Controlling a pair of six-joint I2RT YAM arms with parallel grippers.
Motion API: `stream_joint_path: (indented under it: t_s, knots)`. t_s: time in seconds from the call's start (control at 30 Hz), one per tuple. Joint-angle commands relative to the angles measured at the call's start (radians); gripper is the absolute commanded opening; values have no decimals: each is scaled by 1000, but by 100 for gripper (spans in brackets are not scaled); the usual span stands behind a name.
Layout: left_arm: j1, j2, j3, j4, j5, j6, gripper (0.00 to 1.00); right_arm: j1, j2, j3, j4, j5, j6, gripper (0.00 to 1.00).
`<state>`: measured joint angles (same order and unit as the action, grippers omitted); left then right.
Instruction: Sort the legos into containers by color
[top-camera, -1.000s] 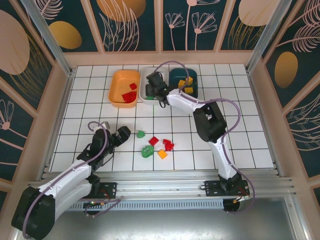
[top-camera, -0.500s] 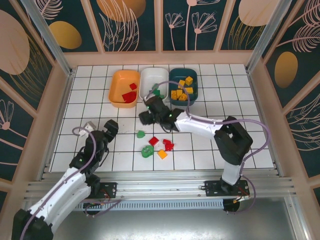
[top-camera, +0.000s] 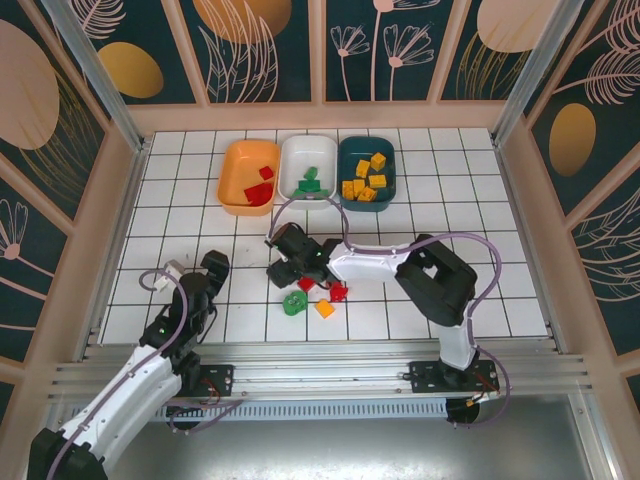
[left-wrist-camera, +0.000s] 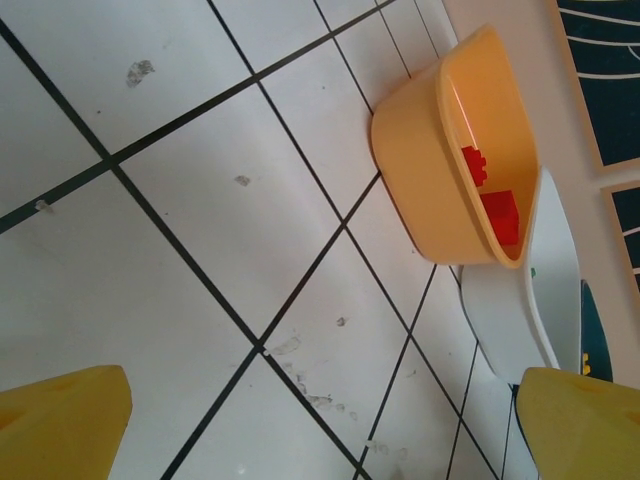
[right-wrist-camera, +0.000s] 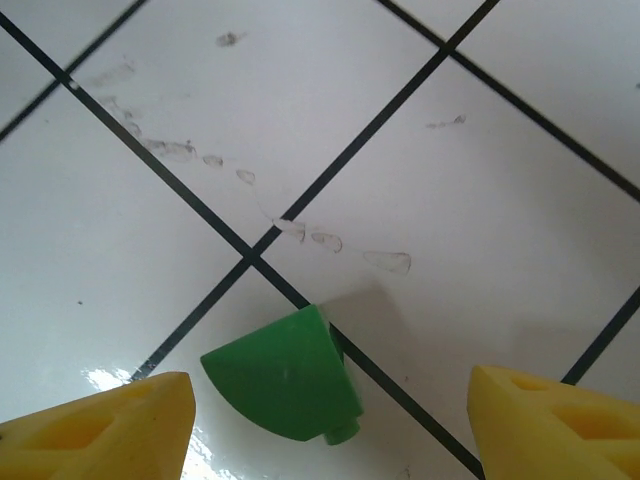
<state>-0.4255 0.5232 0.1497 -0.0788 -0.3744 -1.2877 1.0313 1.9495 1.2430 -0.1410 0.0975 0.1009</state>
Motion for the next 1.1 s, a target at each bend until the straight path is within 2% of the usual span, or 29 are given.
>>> stream_joint_path:
  t_s: [0.0, 0.27, 0.47, 0.57, 0.8, 0.93, 1.07]
  knots:
    - [3, 22, 33, 13, 9, 15, 98, 9, 40, 46, 3, -23, -32, 72]
    - [4, 80, 70, 25, 14, 40, 98, 7, 105, 91, -1, -19, -49, 64]
    - [4, 85, 75, 27, 16, 61, 99, 7, 84, 72, 15, -7, -38, 44]
    - [4, 90, 77, 28, 14, 65, 99, 7, 67, 69, 25, 6, -30, 37]
    - [4, 112, 108, 38, 38, 101, 99, -52, -24, 53, 45, 7, -18, 32]
    - [4, 180, 97, 159, 180, 134, 98, -141, -45, 109, 34, 4, -25, 31]
    - [3, 353, 110, 296, 367, 195, 98, -265, 11, 203, 45, -36, 21, 31]
